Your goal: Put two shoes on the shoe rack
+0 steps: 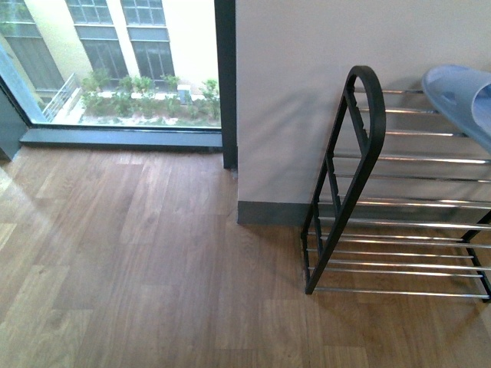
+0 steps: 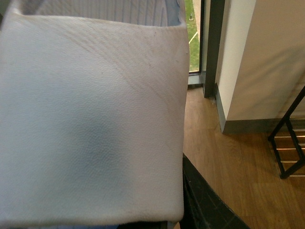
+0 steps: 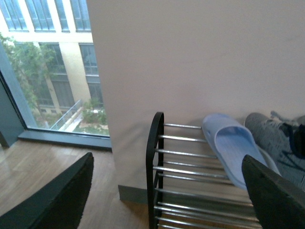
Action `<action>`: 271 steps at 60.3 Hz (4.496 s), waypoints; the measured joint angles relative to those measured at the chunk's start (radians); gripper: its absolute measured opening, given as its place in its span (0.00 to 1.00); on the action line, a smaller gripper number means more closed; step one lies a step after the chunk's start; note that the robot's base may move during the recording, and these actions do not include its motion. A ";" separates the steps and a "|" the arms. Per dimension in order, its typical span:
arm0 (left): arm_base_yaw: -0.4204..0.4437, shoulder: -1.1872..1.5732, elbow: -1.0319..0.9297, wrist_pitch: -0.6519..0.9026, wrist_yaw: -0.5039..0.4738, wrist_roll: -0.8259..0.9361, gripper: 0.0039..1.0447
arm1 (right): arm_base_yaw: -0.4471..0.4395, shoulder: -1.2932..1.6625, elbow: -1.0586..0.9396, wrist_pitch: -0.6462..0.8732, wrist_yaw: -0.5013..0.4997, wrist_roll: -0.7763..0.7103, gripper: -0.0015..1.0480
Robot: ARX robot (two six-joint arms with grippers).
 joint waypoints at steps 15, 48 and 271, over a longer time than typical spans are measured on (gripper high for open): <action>0.000 0.000 0.000 0.000 -0.001 0.000 0.02 | 0.000 0.000 0.000 0.000 -0.002 0.000 0.91; 0.000 0.000 0.000 0.000 0.000 0.000 0.02 | 0.000 -0.001 0.000 0.000 0.000 0.000 0.91; 0.055 1.648 0.951 0.141 0.403 -0.403 0.34 | 0.002 -0.001 -0.001 0.000 0.003 0.000 0.91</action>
